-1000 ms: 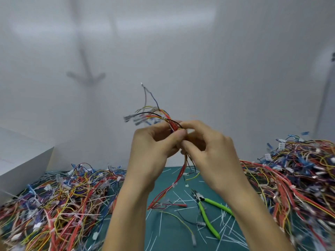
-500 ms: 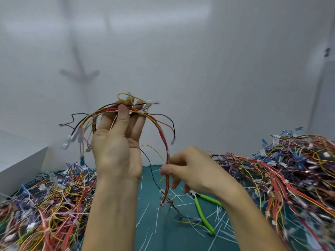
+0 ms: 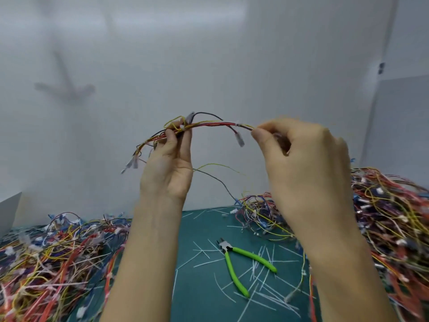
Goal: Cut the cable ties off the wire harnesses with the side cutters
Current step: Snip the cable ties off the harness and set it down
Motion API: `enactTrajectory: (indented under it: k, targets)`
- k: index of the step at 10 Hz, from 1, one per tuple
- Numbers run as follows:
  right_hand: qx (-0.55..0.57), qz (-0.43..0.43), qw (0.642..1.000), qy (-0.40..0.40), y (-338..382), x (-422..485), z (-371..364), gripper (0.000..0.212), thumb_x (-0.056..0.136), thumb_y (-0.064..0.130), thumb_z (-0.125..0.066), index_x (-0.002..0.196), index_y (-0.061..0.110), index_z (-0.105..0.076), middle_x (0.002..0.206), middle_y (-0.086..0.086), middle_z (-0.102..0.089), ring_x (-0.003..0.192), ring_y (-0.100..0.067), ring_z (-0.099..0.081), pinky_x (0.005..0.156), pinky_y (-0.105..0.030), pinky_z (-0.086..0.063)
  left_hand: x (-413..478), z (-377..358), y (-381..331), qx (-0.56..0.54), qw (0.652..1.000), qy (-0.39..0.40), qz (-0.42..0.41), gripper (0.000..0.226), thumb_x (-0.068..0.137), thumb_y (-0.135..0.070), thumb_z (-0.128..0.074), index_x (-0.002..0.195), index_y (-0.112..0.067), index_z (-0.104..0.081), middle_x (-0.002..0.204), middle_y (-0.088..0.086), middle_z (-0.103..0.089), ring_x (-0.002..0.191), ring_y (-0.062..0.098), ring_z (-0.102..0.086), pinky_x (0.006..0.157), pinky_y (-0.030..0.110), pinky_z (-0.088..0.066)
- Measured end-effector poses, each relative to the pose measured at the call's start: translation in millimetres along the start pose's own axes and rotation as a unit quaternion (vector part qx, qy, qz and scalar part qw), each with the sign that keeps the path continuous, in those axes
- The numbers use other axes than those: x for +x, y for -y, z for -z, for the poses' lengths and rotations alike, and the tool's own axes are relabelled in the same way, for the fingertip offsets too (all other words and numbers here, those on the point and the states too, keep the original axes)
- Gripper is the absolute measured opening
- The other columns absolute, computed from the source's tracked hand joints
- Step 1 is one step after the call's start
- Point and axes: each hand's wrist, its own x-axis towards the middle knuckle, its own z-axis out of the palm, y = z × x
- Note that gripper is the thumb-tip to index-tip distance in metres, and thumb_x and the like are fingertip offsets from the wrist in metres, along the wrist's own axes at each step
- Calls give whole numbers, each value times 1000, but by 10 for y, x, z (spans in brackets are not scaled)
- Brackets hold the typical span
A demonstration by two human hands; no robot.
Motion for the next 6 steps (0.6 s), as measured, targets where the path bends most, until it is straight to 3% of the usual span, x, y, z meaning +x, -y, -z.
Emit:
enactTrajectory:
  k: [1, 2, 3, 4, 5, 6]
  targets:
    - [-60, -34, 998, -7, -19, 37, 219, 19, 94, 41, -61, 91, 27, -73, 76, -5, -68, 75, -31, -60, 62, -32, -40, 63, -242, 303, 10, 999, 23, 48, 25, 102, 1, -39, 91, 10, -59, 87, 18, -68, 72, 23, -73, 71, 25, -60]
    - [-152, -80, 985, 23, -175, 76, 342, 18, 95, 42, -57, 97, 32, -72, 87, -9, -70, 84, -38, -61, 66, -38, -46, 202, -330, 649, 52, 993, 36, 103, 27, 103, 1, -37, 85, 7, -57, 81, 16, -67, 75, 22, -70, 77, 25, -57]
    - [-241, -146, 954, 98, -437, 136, 338, 20, 98, 32, -55, 108, 35, -71, 101, -10, -71, 92, -38, -62, 69, -38, -43, 303, -282, 1059, 108, 983, 43, 145, 30, 103, 3, -34, 82, 5, -55, 71, 11, -71, 70, 16, -72, 87, 22, -49]
    - [-297, -207, 917, 165, -667, 173, 267, 20, 99, 29, -54, 111, 30, -70, 105, -11, -68, 93, -35, -58, 69, -34, -36, 433, -31, 1478, 132, 971, 17, 197, 25, 103, 4, -33, 88, 5, -53, 76, 14, -71, 63, 17, -73, 78, 25, -57]
    - [-321, -214, 899, 206, -782, 159, 137, 15, 100, 27, -50, 89, 18, -56, 114, -13, -64, 115, -36, -51, 77, -38, -33, 546, 215, 1814, 195, 953, -20, 231, 17, 103, 4, -36, 97, 6, -52, 96, 19, -62, 73, 18, -72, 70, 23, -59]
    - [-314, -190, 903, 222, -797, 134, -24, 19, 102, 29, -45, 103, 16, -58, 122, -10, -59, 121, -35, -45, 89, -43, -36, 493, 388, 1976, 297, 918, -67, 255, 27, 100, 6, -44, 75, -3, -50, 79, 11, -55, 62, 11, -61, 56, 14, -53]
